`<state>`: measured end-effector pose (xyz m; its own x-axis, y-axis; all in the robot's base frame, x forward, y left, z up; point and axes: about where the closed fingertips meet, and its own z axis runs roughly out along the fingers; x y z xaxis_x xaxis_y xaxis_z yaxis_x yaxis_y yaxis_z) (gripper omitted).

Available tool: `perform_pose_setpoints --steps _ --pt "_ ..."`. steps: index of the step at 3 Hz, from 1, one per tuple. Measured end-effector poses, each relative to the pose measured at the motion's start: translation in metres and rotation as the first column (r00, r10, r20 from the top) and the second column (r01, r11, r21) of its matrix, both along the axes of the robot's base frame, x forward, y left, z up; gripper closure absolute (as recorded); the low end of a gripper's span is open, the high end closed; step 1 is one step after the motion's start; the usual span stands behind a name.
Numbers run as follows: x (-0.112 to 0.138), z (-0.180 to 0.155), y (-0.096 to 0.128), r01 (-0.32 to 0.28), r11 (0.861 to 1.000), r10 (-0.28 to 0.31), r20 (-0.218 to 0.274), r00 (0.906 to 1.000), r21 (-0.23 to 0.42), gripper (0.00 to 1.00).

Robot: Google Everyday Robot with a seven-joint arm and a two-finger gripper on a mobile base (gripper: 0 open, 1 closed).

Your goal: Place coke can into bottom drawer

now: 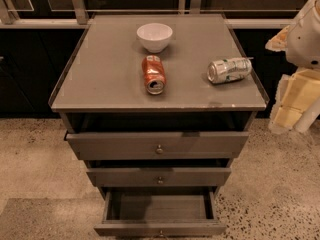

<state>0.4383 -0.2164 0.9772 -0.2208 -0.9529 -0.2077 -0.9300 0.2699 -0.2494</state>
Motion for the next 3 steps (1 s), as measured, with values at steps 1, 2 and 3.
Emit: perform_pose_setpoints --steps 1,2,3 --pt "0.000 0.000 0.000 0.000 1.000 0.000 0.000 1.0000 0.000 0.00" --pt "0.001 -0.007 0.014 0.077 0.995 -0.079 0.021 0.9966 0.069 0.00" --pt "0.020 -0.031 0.056 0.193 0.955 -0.188 -0.046 0.9811 0.225 0.00"
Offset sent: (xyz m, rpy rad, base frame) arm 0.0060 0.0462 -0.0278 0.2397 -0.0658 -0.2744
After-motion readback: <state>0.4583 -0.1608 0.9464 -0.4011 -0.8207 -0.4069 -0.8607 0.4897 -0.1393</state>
